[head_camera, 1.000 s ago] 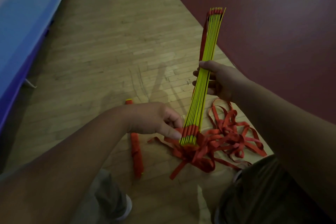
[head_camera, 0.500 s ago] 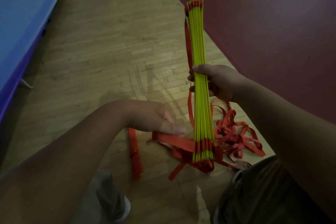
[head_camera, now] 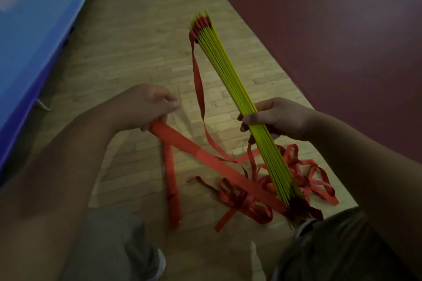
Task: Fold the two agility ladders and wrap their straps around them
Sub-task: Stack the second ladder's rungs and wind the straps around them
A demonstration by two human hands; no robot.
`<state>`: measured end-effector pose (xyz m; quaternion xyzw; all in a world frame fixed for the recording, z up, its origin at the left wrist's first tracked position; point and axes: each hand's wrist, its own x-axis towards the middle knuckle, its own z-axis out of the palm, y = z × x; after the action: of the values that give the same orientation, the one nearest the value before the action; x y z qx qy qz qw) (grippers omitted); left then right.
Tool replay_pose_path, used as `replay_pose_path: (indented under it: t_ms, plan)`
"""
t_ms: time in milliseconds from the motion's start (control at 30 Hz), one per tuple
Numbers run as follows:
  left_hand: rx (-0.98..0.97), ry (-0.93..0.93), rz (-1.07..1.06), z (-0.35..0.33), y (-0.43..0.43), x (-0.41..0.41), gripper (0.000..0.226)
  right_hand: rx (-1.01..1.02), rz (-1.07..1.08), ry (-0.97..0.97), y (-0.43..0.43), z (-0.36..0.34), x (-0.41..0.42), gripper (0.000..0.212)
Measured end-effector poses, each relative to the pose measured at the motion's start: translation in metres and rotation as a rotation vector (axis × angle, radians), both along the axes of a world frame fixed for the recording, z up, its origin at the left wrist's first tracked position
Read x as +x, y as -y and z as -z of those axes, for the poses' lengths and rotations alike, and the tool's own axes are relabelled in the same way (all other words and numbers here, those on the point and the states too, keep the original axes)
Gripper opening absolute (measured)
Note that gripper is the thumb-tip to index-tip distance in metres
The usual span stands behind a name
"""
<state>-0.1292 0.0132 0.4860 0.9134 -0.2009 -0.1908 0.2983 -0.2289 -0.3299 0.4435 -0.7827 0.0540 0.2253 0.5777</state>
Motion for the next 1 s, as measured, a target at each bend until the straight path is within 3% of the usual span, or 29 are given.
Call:
replay_pose_path:
  t_ms: [200, 433, 733, 1000]
  plan:
    - [-0.403, 0.003, -0.336, 0.013, 0.001, 0.015, 0.043, 0.048, -0.093, 0.015, -0.009, -0.003, 0.000, 0.027]
    - [-0.769, -0.106, -0.426, 0.007, 0.023, 0.017, 0.027, -0.015, -0.243, -0.008, -0.018, -0.006, 0.000, 0.020]
    - [-0.666, -0.115, -0.407, 0.012, 0.018, 0.021, 0.032, -0.070, -0.175, 0.016, -0.010, 0.004, -0.001, 0.024]
    - [-0.687, -0.143, -0.359, -0.002, 0.021, 0.015, 0.009, -0.259, -0.047, 0.097, -0.011, 0.015, 0.003, 0.018]
